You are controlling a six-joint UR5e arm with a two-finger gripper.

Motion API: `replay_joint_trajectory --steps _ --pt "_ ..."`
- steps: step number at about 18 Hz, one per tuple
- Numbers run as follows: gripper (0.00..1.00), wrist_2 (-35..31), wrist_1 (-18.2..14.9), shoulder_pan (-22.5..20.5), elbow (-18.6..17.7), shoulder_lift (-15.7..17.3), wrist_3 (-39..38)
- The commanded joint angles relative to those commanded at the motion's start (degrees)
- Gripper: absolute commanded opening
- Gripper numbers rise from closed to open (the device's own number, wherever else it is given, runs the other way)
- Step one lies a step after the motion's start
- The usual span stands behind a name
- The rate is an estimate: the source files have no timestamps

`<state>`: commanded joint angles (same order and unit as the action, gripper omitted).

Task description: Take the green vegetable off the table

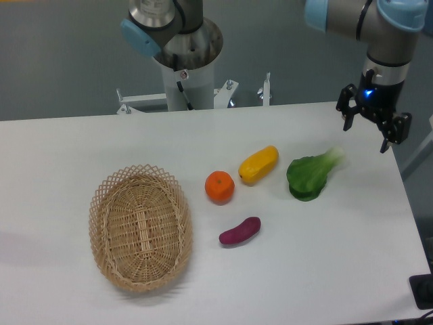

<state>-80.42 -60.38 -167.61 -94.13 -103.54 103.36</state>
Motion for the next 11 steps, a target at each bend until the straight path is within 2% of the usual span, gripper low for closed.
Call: replay_joint_trajectory --steps 11 --pt "1.00 0.2 0.4 -0.4 -1.0 0.1 0.0"
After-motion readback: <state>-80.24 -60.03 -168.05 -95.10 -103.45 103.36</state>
